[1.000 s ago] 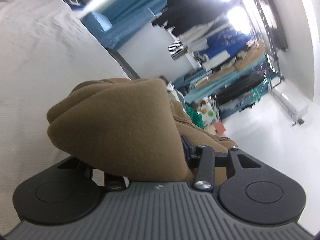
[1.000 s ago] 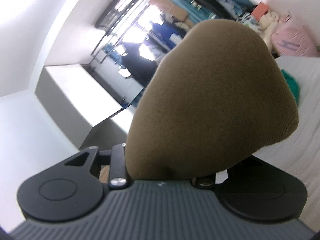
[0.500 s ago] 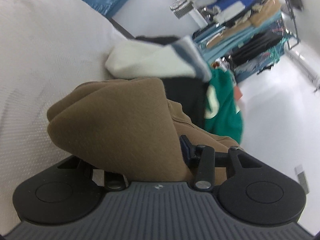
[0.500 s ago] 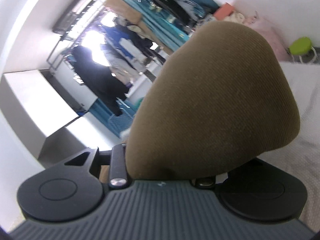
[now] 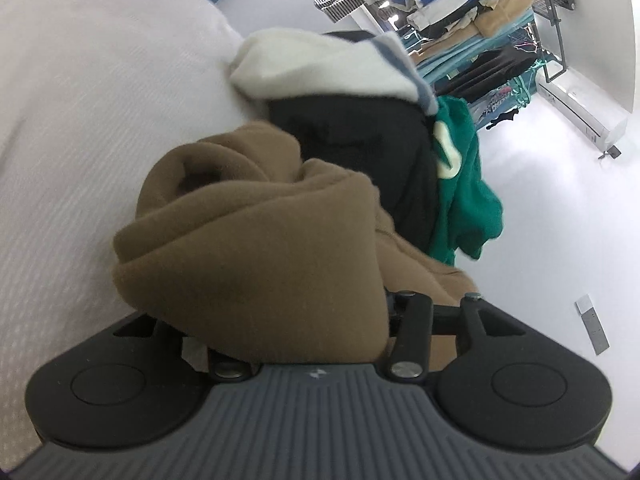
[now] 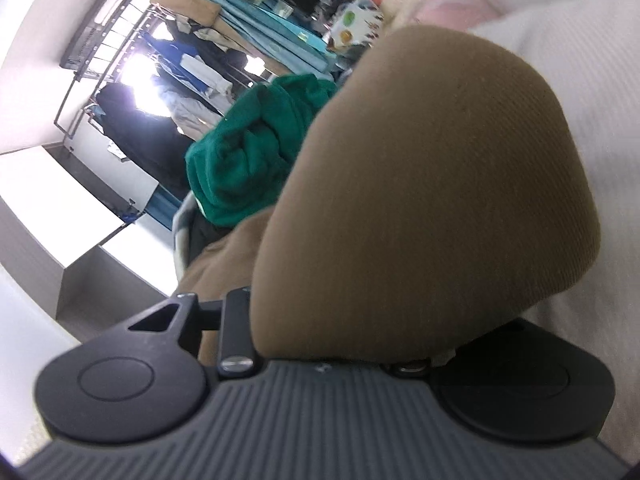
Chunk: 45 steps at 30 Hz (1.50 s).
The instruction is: Fold large clothes
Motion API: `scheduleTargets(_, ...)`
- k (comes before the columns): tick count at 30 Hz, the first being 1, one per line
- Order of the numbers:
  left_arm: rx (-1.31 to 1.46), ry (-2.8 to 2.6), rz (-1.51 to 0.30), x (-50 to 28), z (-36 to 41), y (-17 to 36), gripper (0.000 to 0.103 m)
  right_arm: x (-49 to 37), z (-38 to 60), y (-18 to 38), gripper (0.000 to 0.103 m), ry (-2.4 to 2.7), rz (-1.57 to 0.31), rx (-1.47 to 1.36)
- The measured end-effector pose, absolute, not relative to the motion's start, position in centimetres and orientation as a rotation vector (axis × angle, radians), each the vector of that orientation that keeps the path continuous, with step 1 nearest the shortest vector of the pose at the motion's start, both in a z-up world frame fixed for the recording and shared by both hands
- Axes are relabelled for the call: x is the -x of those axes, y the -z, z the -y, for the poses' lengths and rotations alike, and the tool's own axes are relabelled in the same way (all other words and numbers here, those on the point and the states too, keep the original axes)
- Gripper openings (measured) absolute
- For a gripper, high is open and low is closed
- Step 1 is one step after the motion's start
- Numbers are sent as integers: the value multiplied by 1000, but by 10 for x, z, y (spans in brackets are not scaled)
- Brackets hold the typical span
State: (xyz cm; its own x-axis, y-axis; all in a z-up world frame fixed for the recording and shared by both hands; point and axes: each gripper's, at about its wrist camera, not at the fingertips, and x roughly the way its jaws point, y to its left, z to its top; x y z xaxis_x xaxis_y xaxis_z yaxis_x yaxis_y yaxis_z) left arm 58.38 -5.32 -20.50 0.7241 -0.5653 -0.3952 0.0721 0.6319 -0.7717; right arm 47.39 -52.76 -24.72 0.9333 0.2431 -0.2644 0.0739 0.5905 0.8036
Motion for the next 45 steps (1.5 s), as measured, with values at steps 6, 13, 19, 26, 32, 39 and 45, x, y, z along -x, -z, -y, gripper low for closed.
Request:
scheduleTargets(6,880,416,-675,-568,40,234,59,-470,531,268,52,-87,-367,-1021)
scheduleTargets(13,864,386,-785,-561,30,219,64,-457,534,267,56,-53,-429,-1093)
scheduleTargets(19,748,314,-850,-522,14,194,64,-420,533,260,57,-6,-501,-1100)
scheduleTargets(26,605,280,-818,-463,5,134,64,-366,527,219,58,74,-551,-956)
scheduleTargets(32,459,304,-729,-412,21,61,64,-316,524,169,58,64,-489,-873)
scheduleTargets(39,305,366,-607,-336,45,-15,64,-270,493,82,58,15,-382,-695)
scheduleTargets(45,142,356,-525,-269,70,-52,64,-228,442,27,58,34,-335,-428)
